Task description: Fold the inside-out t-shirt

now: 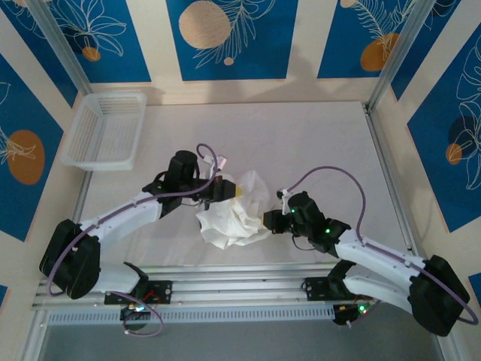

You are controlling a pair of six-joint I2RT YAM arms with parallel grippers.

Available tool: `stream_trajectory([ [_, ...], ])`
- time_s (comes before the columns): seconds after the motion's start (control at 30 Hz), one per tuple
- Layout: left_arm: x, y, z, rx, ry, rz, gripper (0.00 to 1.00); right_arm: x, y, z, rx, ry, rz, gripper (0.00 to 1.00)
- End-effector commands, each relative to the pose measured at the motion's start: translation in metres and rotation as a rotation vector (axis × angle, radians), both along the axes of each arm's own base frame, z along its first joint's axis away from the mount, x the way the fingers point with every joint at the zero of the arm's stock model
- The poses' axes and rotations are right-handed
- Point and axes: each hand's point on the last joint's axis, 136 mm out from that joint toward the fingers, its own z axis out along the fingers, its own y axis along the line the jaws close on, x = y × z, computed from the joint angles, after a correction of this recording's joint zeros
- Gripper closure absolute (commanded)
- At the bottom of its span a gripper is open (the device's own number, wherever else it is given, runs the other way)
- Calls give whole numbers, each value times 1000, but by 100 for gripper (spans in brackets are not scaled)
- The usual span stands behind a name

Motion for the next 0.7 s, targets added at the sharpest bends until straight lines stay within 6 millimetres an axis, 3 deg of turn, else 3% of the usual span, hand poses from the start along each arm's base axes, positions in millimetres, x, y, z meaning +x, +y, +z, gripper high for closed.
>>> stream_trajectory([
  [0.0,-4,-5,41,-115,-36,-61,100,6,-9,49,-19,-179,15,70],
  [0.13,-3,-6,34,-106,-12,-63,100,-8,3,98,74,-392,67,87],
  [0.27,-1,-6,31,-96,0,-52,100,-26,39,114,65,-545,198,85],
  [0.33,0,-6,30,-90,7,-41,100,-22,51,112,-16,-579,212,73],
  [0.4,0,-5,30,-91,8,-37,100,-2,47,96,-170,-584,146,61],
  [0.5,-1,-5,33,-95,3,-39,100,45,5,70,-521,-653,-118,52],
  [0.53,-1,-5,34,-96,3,-38,100,53,4,67,-573,-685,-115,50],
  [0.67,-3,-4,41,-99,-13,-48,100,53,43,55,-406,-627,96,38],
])
